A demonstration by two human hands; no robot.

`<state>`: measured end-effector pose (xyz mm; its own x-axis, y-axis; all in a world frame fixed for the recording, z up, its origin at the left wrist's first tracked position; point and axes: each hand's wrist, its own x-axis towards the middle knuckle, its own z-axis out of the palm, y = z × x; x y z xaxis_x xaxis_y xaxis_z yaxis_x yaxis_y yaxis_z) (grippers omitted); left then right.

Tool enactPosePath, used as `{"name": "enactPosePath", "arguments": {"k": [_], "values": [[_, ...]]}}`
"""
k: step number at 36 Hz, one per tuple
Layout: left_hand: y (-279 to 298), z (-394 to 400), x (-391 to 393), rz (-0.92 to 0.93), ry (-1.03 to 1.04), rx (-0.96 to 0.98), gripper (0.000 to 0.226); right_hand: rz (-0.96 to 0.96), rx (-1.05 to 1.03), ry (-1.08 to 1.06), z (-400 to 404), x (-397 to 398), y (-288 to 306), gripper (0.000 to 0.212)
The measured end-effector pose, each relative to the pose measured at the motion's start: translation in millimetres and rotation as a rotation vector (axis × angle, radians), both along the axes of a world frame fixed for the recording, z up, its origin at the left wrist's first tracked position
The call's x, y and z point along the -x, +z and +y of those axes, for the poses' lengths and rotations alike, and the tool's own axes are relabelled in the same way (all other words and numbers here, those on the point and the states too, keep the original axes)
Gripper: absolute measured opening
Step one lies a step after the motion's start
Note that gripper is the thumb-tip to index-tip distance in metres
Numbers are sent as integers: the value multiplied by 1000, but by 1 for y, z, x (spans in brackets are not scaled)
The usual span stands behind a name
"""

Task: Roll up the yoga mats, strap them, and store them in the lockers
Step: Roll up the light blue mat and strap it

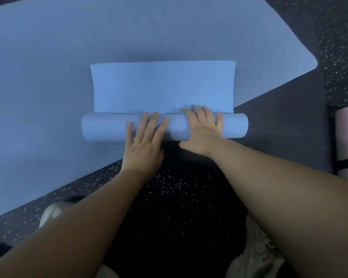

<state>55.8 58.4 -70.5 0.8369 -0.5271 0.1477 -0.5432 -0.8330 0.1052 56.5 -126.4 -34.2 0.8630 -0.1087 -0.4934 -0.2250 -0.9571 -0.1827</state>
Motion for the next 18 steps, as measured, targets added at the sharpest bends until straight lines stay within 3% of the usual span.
{"name": "enactPosePath", "arguments": {"k": [9, 18], "values": [[8, -11, -24, 171, 45, -137, 95, -61, -21, 19, -9, -23, 3, 115], [12, -17, -45, 216, 61, -152, 101, -213, -8, 91, -17, -30, -2, 110]]}}
